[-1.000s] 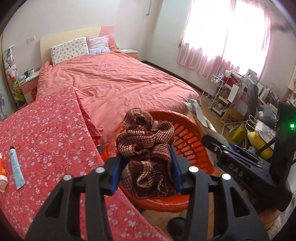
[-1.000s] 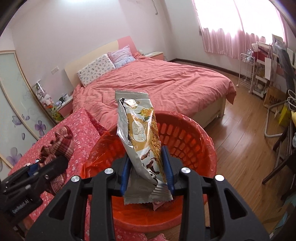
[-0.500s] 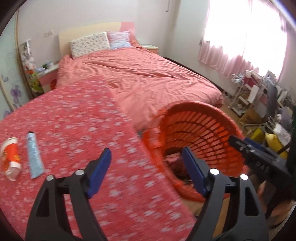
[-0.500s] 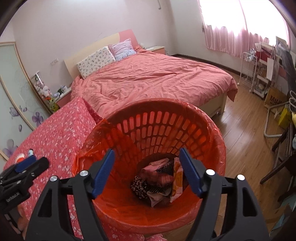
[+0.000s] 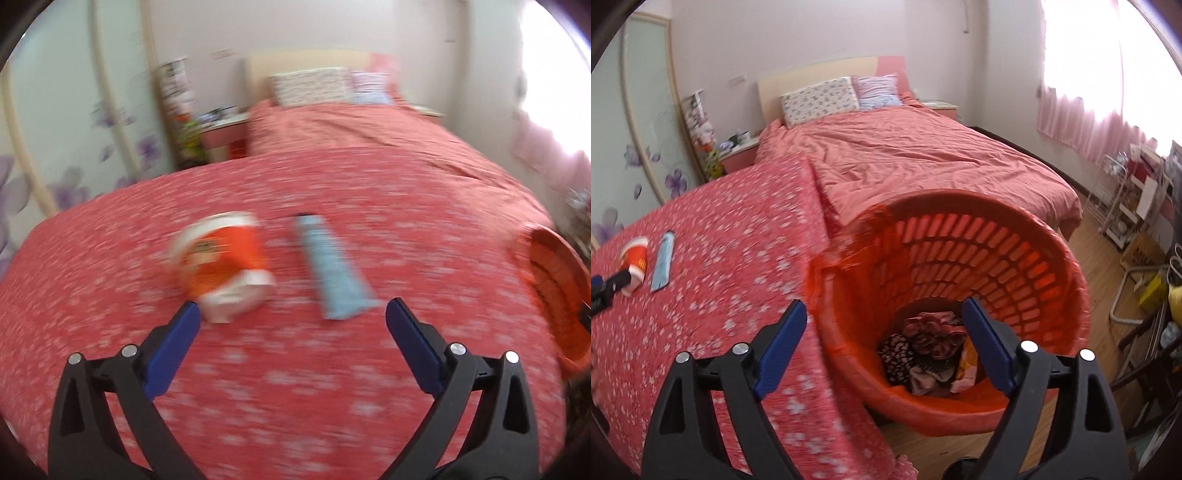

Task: Collect trash
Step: 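Move both open tools back to the paper cup and blue tube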

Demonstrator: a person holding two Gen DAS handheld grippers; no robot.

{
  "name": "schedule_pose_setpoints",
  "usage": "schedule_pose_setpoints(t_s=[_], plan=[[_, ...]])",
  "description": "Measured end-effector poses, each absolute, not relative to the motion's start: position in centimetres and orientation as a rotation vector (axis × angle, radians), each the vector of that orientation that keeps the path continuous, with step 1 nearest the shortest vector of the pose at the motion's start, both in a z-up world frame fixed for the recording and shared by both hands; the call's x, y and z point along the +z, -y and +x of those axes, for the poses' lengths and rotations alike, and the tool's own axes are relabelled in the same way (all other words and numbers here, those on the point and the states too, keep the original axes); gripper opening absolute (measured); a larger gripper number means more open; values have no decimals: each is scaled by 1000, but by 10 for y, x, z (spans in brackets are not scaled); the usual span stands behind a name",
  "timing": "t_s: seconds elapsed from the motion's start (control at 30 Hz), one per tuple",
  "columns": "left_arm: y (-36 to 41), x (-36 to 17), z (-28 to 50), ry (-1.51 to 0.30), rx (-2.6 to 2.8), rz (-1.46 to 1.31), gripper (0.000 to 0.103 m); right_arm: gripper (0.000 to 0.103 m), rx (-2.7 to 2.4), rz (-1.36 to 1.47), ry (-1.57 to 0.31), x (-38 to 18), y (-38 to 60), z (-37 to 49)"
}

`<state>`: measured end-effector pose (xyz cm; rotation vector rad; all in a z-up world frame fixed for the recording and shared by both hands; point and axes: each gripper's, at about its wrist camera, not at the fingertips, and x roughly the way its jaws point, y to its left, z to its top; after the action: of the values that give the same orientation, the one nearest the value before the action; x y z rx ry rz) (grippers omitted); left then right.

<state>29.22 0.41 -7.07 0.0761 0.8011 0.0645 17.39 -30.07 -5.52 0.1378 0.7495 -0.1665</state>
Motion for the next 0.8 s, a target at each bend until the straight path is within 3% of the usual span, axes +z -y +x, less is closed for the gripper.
schedule_pose_setpoints(t_s=[0.2, 0.47, 0.67, 0.8], plan=[[-60, -85, 331, -873, 202, -73, 98, 87, -111, 97, -772, -56, 266, 184], [-61, -97, 375, -926, 228, -84, 98, 87, -50, 60, -790, -55, 234, 197], [-81, -106, 376, -982, 197, -79, 79, 87, -8, 50, -799, -55, 213, 205], [-113, -108, 350, -979, 212, -55, 78, 87, 30, 44, -807, -56, 191, 214]])
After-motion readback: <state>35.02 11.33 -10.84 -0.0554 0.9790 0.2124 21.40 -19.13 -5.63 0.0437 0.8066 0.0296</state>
